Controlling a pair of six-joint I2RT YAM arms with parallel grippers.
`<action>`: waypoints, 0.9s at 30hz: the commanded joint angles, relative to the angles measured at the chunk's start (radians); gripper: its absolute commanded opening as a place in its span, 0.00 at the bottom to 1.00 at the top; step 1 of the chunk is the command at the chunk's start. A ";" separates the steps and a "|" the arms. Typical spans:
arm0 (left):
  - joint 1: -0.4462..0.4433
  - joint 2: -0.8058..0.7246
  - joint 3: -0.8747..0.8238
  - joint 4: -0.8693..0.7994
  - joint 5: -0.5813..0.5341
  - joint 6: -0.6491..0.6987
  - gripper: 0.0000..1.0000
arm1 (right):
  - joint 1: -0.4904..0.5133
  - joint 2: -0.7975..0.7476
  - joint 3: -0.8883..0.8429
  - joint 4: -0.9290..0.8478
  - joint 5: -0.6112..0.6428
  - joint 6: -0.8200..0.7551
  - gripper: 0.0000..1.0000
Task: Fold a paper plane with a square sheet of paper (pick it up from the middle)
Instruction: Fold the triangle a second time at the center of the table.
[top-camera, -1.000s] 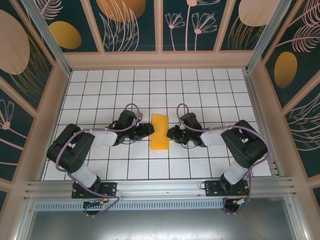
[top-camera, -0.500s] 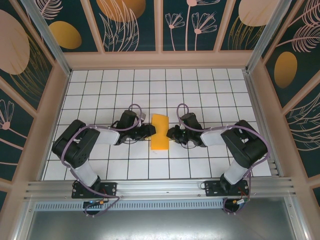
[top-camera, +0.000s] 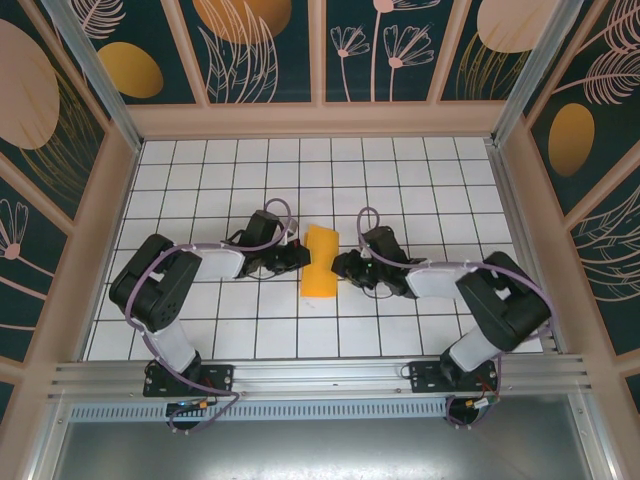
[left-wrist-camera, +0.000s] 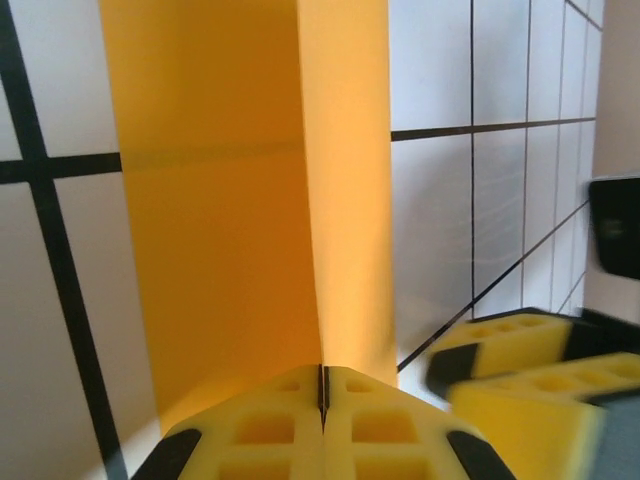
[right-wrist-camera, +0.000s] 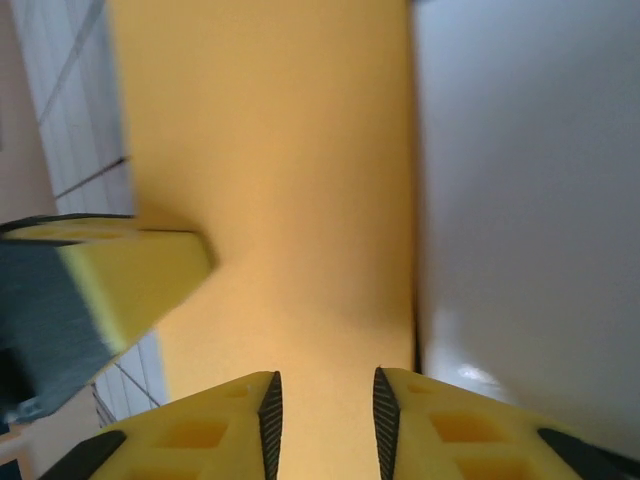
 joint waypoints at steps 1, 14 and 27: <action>-0.001 0.002 0.026 -0.110 -0.006 0.090 0.05 | 0.008 -0.092 -0.008 -0.052 0.086 -0.052 0.37; 0.000 0.001 0.061 -0.153 0.029 0.113 0.06 | 0.314 -0.118 0.000 -0.012 0.465 -0.442 0.42; -0.001 0.008 0.065 -0.157 0.031 0.105 0.07 | 0.611 0.163 0.217 -0.074 0.836 -0.734 0.45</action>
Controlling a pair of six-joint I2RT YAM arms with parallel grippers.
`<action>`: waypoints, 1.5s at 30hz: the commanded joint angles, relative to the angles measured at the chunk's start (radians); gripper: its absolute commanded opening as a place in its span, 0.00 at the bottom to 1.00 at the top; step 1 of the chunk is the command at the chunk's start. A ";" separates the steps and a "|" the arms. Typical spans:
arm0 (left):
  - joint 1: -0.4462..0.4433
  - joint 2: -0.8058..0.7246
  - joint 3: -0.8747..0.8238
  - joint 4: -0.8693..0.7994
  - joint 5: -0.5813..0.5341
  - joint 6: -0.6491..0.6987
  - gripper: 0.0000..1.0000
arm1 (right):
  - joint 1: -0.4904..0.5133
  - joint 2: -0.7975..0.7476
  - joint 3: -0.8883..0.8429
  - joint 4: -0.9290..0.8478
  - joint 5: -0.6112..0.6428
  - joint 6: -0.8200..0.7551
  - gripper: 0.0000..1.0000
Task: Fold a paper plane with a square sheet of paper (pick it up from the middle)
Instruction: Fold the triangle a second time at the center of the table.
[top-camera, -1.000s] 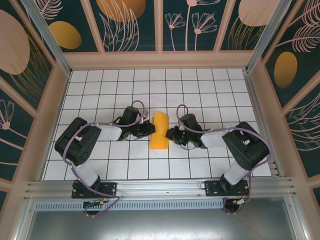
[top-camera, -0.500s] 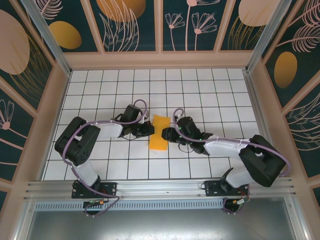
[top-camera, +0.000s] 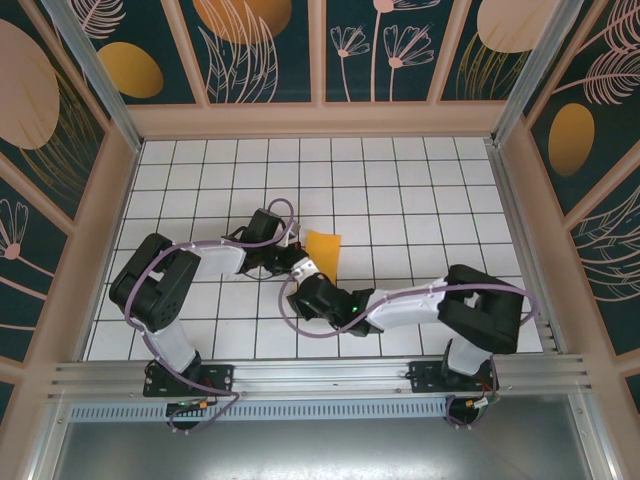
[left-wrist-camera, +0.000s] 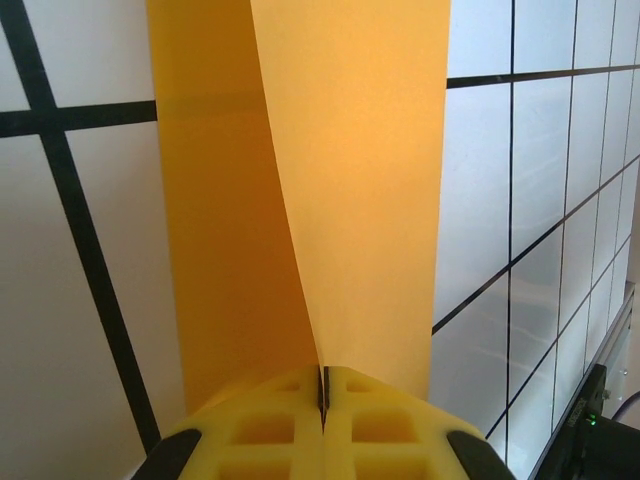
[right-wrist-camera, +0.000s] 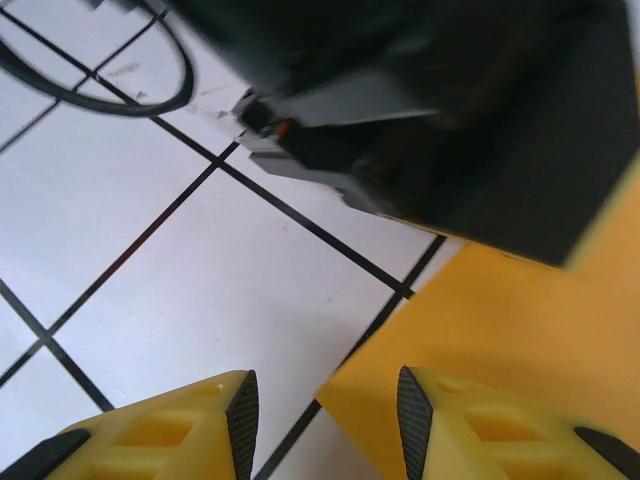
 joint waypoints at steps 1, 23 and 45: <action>-0.002 0.005 0.022 -0.017 0.020 0.018 0.07 | 0.032 0.049 0.058 -0.035 0.135 -0.085 0.45; -0.001 -0.004 0.021 -0.023 0.005 0.017 0.09 | 0.066 0.094 0.128 -0.186 0.311 -0.011 0.08; 0.003 -0.436 -0.120 -0.080 -0.359 -0.076 0.64 | -0.260 -0.255 -0.233 0.230 -0.391 0.238 0.00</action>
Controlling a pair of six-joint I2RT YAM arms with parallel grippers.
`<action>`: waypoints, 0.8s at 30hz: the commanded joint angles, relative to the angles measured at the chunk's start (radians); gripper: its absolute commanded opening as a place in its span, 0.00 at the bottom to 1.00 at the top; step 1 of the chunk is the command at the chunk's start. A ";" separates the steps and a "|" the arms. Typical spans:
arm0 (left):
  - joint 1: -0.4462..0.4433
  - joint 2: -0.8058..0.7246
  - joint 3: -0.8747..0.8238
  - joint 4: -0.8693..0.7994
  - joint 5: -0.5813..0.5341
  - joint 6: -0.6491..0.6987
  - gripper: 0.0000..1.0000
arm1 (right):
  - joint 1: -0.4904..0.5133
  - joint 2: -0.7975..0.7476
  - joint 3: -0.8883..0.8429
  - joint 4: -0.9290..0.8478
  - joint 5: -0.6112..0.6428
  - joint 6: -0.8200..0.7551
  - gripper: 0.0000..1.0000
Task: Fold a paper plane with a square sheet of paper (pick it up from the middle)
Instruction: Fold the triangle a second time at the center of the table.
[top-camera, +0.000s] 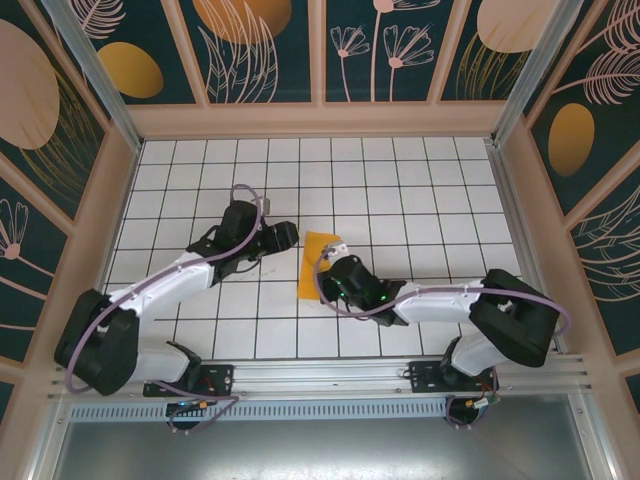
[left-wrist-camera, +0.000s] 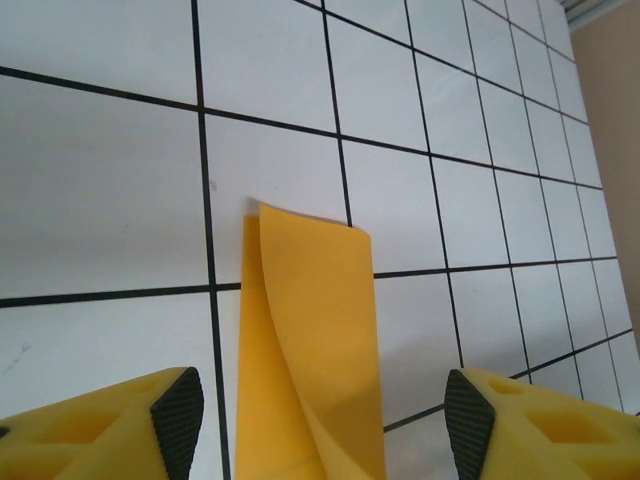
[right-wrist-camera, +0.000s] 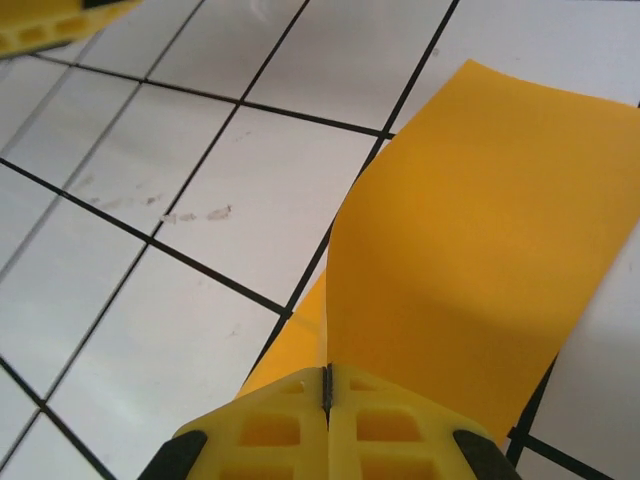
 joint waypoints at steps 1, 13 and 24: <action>0.001 -0.001 -0.061 0.037 0.067 -0.013 0.62 | -0.055 -0.049 -0.055 0.147 -0.209 0.077 0.00; -0.007 0.105 -0.153 0.204 0.340 -0.032 0.29 | -0.191 0.002 -0.076 0.184 -0.391 0.121 0.00; -0.035 0.223 -0.126 0.206 0.382 -0.026 0.22 | -0.225 0.031 -0.048 0.056 -0.386 0.107 0.00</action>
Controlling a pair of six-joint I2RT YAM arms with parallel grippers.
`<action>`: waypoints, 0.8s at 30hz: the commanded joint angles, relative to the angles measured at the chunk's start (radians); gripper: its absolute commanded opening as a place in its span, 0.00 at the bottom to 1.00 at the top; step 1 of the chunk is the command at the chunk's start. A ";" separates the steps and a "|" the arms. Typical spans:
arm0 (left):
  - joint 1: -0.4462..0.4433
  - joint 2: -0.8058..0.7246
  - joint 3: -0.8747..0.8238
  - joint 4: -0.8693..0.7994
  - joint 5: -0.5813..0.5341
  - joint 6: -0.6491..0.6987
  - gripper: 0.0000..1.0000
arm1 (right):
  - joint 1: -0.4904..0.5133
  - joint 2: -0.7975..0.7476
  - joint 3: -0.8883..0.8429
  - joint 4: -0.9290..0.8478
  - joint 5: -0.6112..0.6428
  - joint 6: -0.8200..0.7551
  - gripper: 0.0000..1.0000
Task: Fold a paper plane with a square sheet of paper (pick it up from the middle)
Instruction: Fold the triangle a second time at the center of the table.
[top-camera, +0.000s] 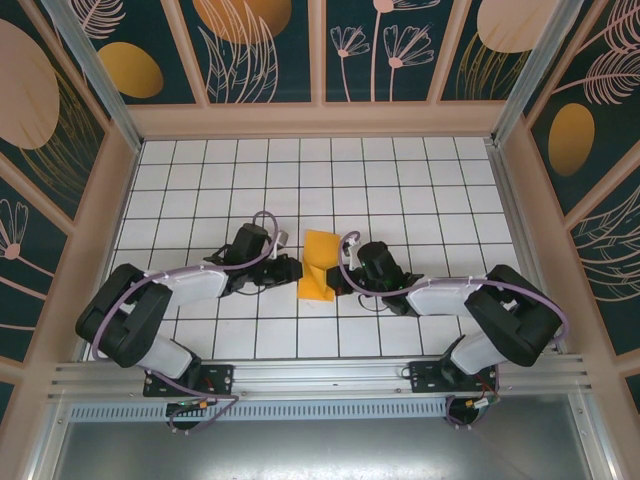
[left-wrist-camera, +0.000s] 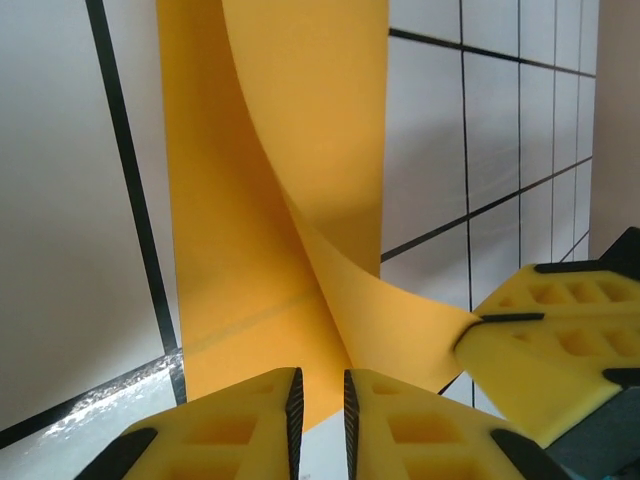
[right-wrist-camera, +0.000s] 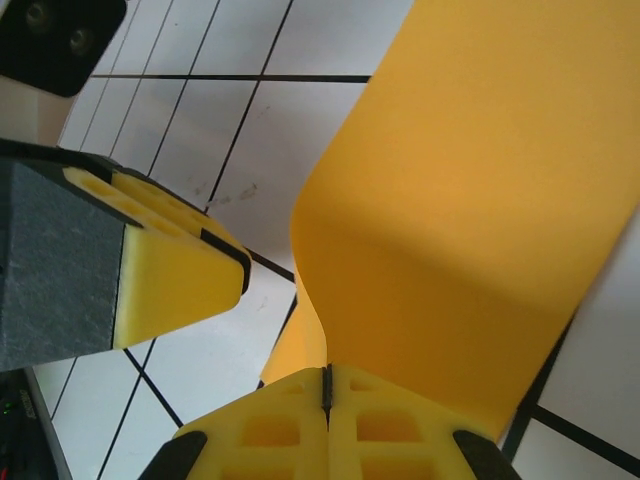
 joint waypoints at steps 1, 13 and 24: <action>-0.011 0.033 0.027 0.023 0.030 0.009 0.22 | -0.011 0.010 0.031 -0.067 0.013 -0.007 0.00; -0.051 0.108 0.057 -0.005 -0.019 0.020 0.17 | -0.037 0.081 0.099 -0.113 0.022 -0.037 0.00; -0.078 0.097 0.035 -0.030 -0.011 0.019 0.17 | -0.043 0.094 0.109 -0.130 0.035 -0.030 0.00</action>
